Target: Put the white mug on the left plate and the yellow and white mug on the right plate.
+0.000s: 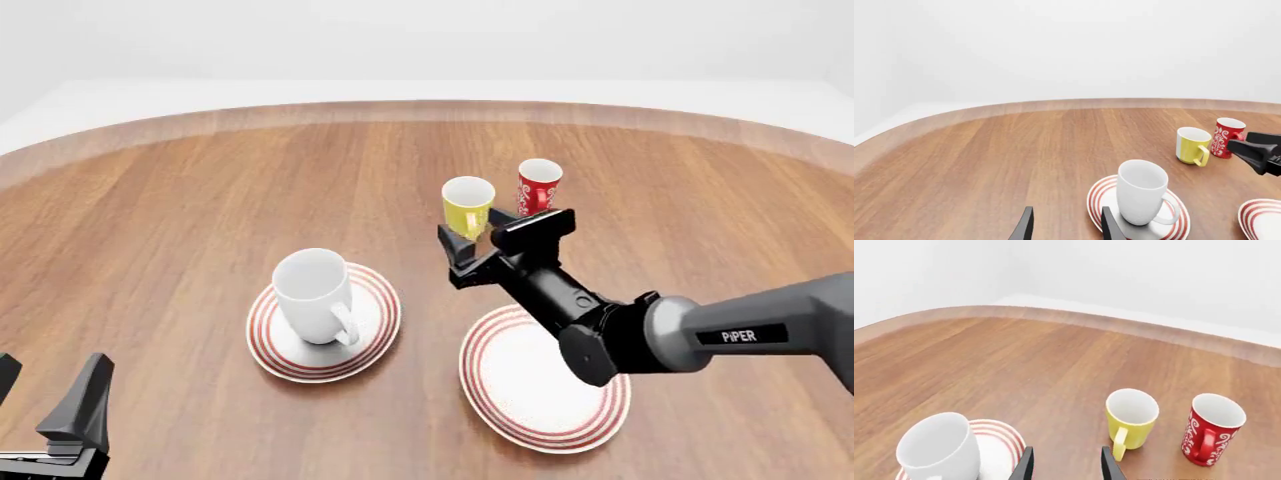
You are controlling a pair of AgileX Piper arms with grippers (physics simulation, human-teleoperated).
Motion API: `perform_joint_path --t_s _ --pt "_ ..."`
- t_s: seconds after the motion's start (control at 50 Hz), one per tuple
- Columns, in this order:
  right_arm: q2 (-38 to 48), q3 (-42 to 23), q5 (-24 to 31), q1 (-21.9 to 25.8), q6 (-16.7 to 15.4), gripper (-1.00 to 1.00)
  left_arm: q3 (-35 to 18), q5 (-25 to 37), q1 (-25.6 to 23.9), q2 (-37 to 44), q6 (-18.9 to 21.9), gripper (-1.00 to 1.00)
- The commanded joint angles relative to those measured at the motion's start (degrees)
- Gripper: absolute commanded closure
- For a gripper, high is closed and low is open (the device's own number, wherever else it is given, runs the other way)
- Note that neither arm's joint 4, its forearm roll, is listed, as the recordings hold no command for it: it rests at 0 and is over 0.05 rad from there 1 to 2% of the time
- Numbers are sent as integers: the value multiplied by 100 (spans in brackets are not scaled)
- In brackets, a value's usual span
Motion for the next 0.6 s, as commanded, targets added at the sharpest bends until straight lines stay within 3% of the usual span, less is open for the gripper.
perform_joint_path --t_s 0.02,0.18,0.26,0.6 --pt "121 -233 185 -326 82 -100 0 0 0 0 0 -100" --pt "286 -501 388 -527 32 -100 0 0 0 0 0 -100" --pt "369 -600 444 -588 -211 -100 0 0 0 0 0 -100" --pt "674 -1016 679 -734 -297 -100 0 0 0 0 0 -100"
